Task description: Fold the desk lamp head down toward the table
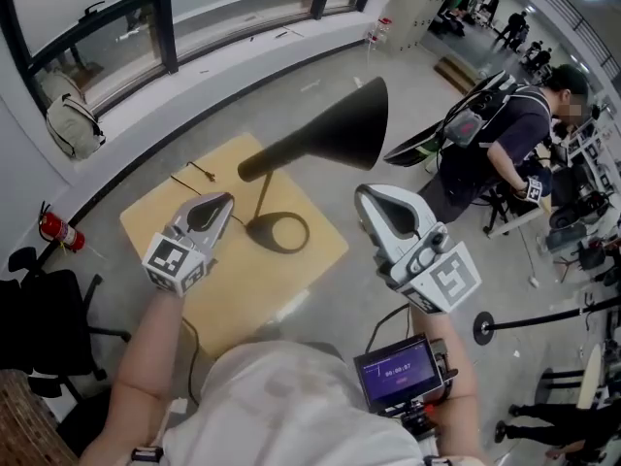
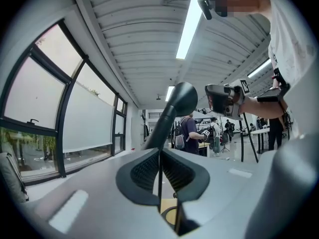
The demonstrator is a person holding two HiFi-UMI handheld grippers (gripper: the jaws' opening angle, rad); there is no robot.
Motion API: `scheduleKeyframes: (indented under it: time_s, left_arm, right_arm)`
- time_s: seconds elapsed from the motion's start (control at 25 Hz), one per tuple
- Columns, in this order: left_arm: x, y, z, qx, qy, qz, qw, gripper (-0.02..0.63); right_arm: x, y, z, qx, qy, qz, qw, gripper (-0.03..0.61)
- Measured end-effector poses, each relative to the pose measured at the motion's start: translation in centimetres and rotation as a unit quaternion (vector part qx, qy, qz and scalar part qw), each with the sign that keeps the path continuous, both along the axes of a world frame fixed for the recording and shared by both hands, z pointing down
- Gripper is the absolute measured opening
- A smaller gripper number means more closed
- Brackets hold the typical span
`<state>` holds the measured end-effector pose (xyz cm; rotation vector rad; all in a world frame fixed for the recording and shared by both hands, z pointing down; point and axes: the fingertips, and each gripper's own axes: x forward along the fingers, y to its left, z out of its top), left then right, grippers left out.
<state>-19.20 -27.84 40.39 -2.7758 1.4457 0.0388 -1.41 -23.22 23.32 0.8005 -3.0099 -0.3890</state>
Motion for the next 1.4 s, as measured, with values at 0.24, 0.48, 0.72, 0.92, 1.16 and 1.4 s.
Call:
scheduleKeyframes:
  time_s: [0.24, 0.48, 0.72, 0.92, 1.16, 1.4]
  left_arm:
    - [-1.0, -2.3, -1.6, 0.021, -0.007, -0.005, 0.9997, 0.04]
    - [-0.9, -3.9, -3.0, 0.037, -0.018, 0.012, 0.9991, 0.077]
    - [-0.1, -5.4, -3.5, 0.048, -0.045, 0.047, 0.9967, 0.128]
    - [1.4, -6.2, -3.3, 0.048, -0.061, 0.084, 0.9935, 0.175]
    - [2.7, -7.4, -2.0, 0.032, -0.086, 0.125, 0.9879, 0.247]
    - [3.2, -7.8, -1.1, 0.024, -0.095, 0.158, 0.9826, 0.289]
  right_arm:
    - [0.5, -1.4, -4.7, 0.054, -0.008, 0.003, 0.998, 0.014]
    - [1.0, -2.8, -8.2, 0.079, -0.031, 0.022, 0.996, 0.015]
    - [1.0, -6.0, -9.7, 0.072, -0.029, 0.062, 0.995, 0.059]
    - [0.9, -7.9, -9.5, 0.049, -0.02, 0.078, 0.996, 0.126]
    - [-0.8, -9.5, -9.3, 0.043, 0.008, 0.094, 0.995, 0.181]
    - [-1.5, -10.1, -8.4, 0.035, 0.03, 0.101, 0.994, 0.232]
